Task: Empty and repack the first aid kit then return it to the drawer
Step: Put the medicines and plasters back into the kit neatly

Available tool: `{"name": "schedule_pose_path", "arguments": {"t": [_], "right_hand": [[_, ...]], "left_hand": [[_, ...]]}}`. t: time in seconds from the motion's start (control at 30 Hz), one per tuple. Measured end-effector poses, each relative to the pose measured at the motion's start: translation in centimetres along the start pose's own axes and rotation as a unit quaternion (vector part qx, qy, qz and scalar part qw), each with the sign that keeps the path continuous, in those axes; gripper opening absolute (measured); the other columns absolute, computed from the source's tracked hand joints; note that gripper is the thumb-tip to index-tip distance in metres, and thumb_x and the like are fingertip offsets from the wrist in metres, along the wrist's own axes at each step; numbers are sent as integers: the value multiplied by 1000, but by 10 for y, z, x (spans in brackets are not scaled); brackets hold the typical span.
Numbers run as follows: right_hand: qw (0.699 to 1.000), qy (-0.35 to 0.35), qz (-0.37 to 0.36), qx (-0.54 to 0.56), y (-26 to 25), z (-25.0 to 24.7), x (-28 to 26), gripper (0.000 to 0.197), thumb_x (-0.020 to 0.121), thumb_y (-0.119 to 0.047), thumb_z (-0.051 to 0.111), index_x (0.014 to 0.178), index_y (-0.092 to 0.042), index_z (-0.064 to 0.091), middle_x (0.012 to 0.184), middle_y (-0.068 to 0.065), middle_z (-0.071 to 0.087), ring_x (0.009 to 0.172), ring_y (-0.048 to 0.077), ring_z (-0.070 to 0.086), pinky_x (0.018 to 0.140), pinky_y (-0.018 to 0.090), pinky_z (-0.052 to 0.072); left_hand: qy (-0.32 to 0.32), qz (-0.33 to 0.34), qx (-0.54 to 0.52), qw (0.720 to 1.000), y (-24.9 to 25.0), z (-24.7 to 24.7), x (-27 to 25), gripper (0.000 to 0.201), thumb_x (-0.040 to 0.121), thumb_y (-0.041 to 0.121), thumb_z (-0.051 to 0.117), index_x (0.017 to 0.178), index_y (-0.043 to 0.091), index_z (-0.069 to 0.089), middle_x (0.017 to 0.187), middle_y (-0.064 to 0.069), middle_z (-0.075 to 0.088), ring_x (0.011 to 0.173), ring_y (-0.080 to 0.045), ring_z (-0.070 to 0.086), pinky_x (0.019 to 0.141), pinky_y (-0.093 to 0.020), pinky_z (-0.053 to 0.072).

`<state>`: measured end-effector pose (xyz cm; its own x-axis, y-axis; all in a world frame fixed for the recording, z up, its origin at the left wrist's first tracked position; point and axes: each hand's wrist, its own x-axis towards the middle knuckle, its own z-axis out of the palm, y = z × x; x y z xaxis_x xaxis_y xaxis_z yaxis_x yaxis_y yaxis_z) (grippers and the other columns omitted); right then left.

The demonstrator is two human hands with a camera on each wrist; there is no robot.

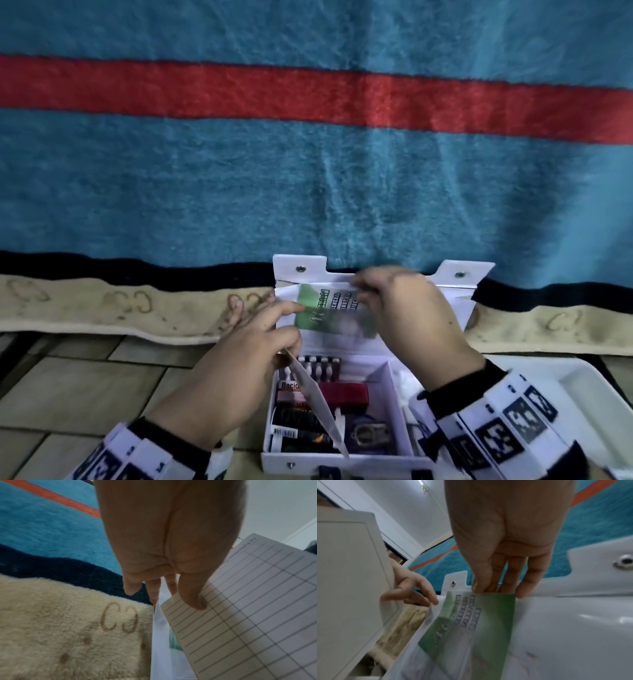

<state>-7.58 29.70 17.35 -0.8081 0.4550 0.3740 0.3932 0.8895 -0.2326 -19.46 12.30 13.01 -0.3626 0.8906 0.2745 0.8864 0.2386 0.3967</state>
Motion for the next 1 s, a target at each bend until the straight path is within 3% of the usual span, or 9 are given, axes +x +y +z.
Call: {"name": "schedule_pose_path", "arguments": {"t": [0.1, 0.2, 0.3, 0.37, 0.53, 0.67, 0.77, 0.87, 1.0], "right_hand": [[996, -74, -35, -44, -4, 12, 3, 24, 74, -12, 61, 91, -26, 69, 93, -4, 68, 94, 21, 62, 76, 26, 44], [997, -69, -38, -21, -4, 15, 5, 23, 77, -15, 60, 94, -26, 69, 96, -5, 69, 96, 20, 62, 79, 26, 46], [994, -91, -53, 12, -8, 16, 4, 23, 87, -22, 55, 105, -33, 66, 102, -6, 68, 97, 18, 62, 79, 28, 49], [992, -97, -76, -26, -12, 16, 5, 25, 86, -18, 53, 102, -32, 65, 99, -4, 66, 94, 19, 62, 71, 26, 45], [986, -95, -92, -97, -25, 13, 11, 29, 81, -8, 50, 99, -22, 67, 101, 1, 65, 100, 25, 59, 76, 30, 43], [989, -118, -60, -67, -29, 17, 12, 33, 82, -7, 50, 102, -26, 67, 102, 1, 64, 99, 24, 59, 71, 28, 41], [989, -108, -58, -77, -28, 14, 14, 30, 83, -9, 51, 102, -26, 67, 101, 1, 65, 99, 24, 60, 69, 28, 38], [986, -110, -77, -103, -31, 19, 13, 27, 83, -6, 51, 100, -19, 67, 102, 4, 63, 101, 26, 59, 68, 28, 37], [991, -103, -72, -55, -24, 23, 11, 35, 82, -3, 50, 106, -23, 65, 102, 3, 65, 99, 25, 60, 72, 29, 44]], "left_hand": [[-5, 0, 1, 1000, 2, -2, -1, 31, 86, -6, 43, 86, 24, 50, 139, 33, 15, 131, 11, 0, 95, -3, -15], [-6, -1, -9, 1000, 4, -1, -1, 27, 88, -3, 43, 87, 22, 51, 134, 34, 15, 129, 11, -1, 96, -2, -15], [-8, -7, 0, 1000, 1, 2, -1, 34, 85, -8, 43, 84, 26, 49, 137, 32, 18, 130, 10, 3, 110, -17, -3], [-11, -6, 0, 1000, -1, 3, -1, 40, 83, -11, 43, 81, 29, 46, 136, 32, 20, 133, 9, 3, 112, -22, -10], [-13, 5, -1, 1000, -3, 5, -2, 43, 82, -11, 43, 80, 32, 42, 132, 35, 18, 128, 22, -9, 111, -16, -14], [-11, -5, -14, 1000, 1, 5, 0, 32, 90, 0, 43, 78, 29, 43, 132, 32, 19, 135, 10, -3, 113, -19, -9], [-9, -7, -22, 1000, 2, 4, 0, 31, 89, -1, 42, 77, 28, 44, 130, 32, 22, 134, 12, 3, 111, -15, -7], [-5, -6, -16, 1000, 3, 6, 1, 32, 91, 1, 43, 76, 29, 43, 130, 31, 22, 135, 10, -1, 112, -16, -9], [0, -10, -7, 1000, 2, 9, 2, 36, 91, 1, 45, 75, 32, 40, 134, 28, 29, 138, 8, 5, 113, -17, -4]]}}
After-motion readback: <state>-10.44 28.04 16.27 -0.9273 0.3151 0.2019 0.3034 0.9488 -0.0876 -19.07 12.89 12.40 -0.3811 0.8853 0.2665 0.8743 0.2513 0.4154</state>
